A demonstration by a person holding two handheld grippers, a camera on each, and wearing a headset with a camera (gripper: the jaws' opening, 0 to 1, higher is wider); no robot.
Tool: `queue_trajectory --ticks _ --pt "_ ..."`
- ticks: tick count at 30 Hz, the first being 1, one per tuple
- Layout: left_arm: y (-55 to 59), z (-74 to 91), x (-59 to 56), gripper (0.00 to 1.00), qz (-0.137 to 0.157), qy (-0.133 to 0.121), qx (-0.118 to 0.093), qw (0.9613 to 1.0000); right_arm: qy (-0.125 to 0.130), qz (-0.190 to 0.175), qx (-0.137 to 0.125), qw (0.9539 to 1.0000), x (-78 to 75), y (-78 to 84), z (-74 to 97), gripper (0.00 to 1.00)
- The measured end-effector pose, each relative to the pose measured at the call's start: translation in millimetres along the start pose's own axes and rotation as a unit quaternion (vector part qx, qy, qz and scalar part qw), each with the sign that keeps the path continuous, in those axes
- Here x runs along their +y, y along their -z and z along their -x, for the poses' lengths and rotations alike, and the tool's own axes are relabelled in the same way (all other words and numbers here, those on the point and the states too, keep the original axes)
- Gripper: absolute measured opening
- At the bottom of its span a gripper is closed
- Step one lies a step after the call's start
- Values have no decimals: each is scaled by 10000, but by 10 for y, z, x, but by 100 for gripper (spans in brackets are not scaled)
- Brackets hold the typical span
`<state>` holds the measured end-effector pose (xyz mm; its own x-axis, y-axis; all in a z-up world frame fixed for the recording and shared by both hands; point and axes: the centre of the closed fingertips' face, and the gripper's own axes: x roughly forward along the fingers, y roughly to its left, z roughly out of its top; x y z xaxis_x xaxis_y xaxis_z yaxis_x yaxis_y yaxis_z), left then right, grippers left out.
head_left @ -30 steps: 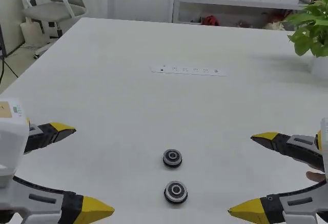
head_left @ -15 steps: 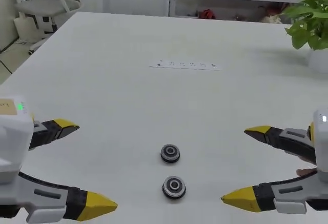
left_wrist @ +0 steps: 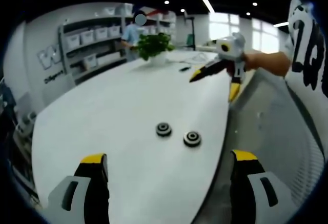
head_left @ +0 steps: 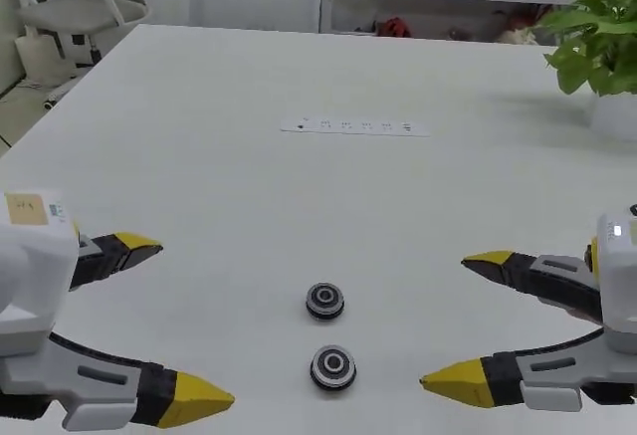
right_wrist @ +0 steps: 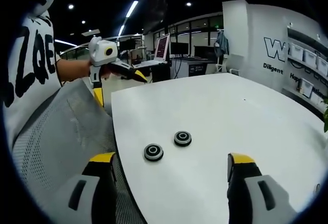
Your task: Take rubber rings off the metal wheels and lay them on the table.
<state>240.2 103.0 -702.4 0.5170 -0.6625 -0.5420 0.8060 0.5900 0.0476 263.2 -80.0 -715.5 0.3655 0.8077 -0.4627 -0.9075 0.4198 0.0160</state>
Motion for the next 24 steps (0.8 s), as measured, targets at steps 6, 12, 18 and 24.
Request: queue_trajectory --ticks 6,12,18,24 --pt "39 -30 10 100 -48 39 72 10000 -160 -63 49 9998 14 36 -78 84" --pt "35 -32 14 100 -78 64 91 9999 -297 10 146 9995 61 62 -125 83" --pt "20 -54 24 100 -21 77 71 9999 -378 147 269 9988 61 100 -163 82" --pt "33 -99 15 100 -43 111 102 9999 -488 237 307 9981 92 106 -194 78"
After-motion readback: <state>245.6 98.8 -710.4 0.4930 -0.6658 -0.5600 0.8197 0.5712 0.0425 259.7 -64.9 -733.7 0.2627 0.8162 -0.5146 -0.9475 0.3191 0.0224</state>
